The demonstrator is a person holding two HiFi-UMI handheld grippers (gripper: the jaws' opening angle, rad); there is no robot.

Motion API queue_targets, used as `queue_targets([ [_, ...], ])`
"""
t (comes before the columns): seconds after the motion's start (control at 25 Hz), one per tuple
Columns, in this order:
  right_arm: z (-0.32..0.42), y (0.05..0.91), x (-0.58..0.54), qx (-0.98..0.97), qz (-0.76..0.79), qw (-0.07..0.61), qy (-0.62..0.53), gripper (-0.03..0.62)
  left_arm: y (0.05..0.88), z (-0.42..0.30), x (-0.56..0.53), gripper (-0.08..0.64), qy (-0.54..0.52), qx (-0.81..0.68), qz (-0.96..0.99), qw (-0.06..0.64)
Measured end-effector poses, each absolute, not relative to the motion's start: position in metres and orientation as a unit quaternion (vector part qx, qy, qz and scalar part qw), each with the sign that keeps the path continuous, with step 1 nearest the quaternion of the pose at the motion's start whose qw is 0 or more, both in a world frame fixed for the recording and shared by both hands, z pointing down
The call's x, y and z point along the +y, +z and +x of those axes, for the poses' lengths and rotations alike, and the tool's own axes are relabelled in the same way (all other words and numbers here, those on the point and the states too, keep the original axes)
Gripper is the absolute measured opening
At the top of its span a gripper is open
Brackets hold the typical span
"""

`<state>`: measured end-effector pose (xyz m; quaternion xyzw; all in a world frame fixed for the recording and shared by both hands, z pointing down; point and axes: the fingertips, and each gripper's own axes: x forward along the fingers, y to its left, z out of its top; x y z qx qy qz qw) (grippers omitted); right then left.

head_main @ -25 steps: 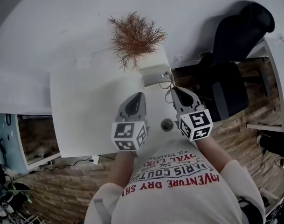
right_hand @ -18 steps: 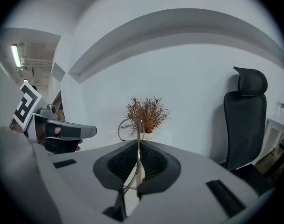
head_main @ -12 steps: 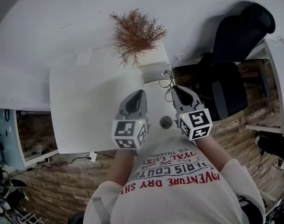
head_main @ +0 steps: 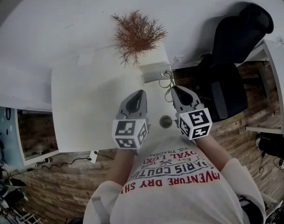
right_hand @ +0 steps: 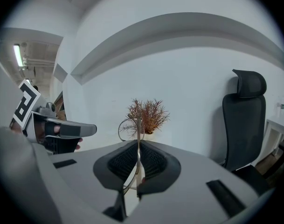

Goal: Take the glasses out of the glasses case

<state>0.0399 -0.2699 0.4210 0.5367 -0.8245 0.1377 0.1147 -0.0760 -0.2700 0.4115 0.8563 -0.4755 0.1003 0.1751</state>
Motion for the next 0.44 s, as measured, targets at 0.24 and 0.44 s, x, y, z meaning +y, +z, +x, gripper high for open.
queue_targets([
  [0.24, 0.0422, 0.4203, -0.2664, -0.824, 0.538, 0.111, 0.141, 0.025, 0.4102, -0.0746, -0.2686, 0.009, 0.098, -0.477, 0.856, 0.174],
  [0.44, 0.0447, 0.4208, -0.2627, -0.822, 0.54, 0.112, 0.142, 0.025, 0.4096, -0.0696, -0.264, 0.009, 0.1, -0.473, 0.858, 0.173],
])
